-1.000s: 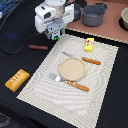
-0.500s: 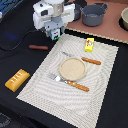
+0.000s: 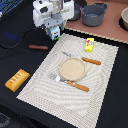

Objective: Interact with the objects in diverse but meaningful ways.

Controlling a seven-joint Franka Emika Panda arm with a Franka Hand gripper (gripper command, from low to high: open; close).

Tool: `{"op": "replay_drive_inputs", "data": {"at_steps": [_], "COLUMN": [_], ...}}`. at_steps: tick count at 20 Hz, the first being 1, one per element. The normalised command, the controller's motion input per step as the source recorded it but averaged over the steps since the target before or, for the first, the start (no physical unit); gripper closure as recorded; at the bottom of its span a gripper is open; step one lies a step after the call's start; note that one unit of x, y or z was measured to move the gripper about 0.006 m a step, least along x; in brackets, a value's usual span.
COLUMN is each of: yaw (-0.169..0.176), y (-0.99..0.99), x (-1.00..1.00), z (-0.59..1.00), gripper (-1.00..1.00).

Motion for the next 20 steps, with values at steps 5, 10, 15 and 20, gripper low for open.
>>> {"op": "replay_drive_inputs", "data": {"at_steps": [5, 10, 15, 20], "yaw": [0.000, 0.000, -0.042, -0.059], "y": [0.18, 0.17, 0.04, 0.02], "x": [0.00, 0.00, -0.39, -0.16], "z": [0.00, 0.04, 0.82, 0.98], "gripper": [1.00, 1.00, 1.00, 1.00]}}
